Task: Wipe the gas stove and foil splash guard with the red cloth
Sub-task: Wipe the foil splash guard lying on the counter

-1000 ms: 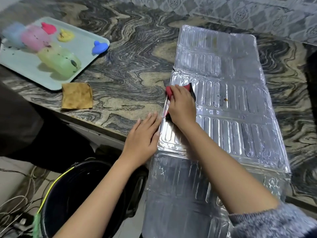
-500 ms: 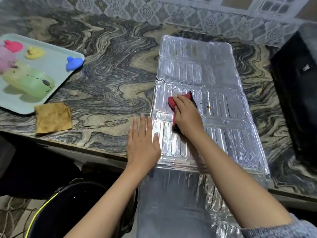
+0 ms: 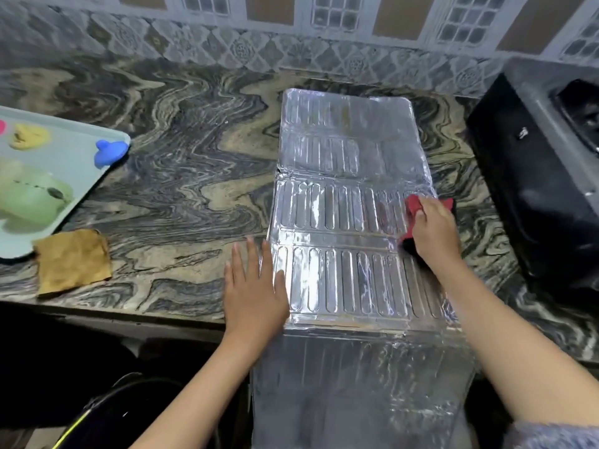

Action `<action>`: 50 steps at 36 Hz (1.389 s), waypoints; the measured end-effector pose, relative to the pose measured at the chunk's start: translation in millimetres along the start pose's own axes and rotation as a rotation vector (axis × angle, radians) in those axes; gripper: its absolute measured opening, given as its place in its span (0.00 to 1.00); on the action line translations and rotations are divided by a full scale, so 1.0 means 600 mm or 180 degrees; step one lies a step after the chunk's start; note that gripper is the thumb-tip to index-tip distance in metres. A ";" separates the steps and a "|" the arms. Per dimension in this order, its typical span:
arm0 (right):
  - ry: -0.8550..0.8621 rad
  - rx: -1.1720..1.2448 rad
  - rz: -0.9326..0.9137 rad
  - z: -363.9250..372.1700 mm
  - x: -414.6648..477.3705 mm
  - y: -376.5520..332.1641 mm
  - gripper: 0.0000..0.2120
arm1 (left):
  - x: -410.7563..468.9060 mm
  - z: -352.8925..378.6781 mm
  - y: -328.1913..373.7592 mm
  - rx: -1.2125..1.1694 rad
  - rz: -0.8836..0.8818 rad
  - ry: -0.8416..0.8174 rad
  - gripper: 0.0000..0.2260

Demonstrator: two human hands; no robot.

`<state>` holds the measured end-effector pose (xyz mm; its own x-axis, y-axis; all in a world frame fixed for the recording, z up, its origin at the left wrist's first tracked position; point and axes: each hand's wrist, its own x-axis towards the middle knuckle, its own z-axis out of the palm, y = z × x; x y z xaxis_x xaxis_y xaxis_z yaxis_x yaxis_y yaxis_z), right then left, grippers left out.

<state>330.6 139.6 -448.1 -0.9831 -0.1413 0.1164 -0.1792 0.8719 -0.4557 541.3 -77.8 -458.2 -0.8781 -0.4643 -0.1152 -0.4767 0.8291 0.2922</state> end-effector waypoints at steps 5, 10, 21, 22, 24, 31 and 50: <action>0.0243 0.0102 0.0100 0.018 0.051 -0.024 0.17 | 0.004 0.007 -0.004 0.0144 0.0068 0.0023 0.29; 0.0232 0.0144 0.0099 0.051 0.074 -0.079 0.18 | 0.006 0.005 -0.003 0.0098 0.0061 0.0048 0.28; -0.0243 0.0252 -0.0468 0.125 0.051 -0.228 0.20 | 0.006 -0.012 0.008 -0.0131 0.0005 0.0005 0.32; -0.0292 0.0239 -0.0512 0.128 0.050 -0.235 0.20 | 0.010 -0.021 0.011 -0.0193 -0.0043 -0.0028 0.31; -0.0358 0.0189 -0.0627 0.131 0.050 -0.245 0.20 | 0.024 -0.035 0.018 -0.0301 -0.0139 -0.0042 0.27; -0.0451 0.0107 -0.0890 0.131 0.056 -0.237 0.21 | 0.100 -0.023 0.024 -0.0297 0.0160 0.0086 0.29; -0.0588 0.0483 -0.1683 0.190 0.141 -0.318 0.20 | 0.104 -0.004 0.020 0.0008 0.0154 0.0134 0.28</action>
<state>277.5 -92.4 -451.8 -0.7462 -0.6307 0.2128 -0.6377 0.5855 -0.5006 480.7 -97.7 -459.5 -0.8977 -0.4365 -0.0609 -0.4340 0.8516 0.2941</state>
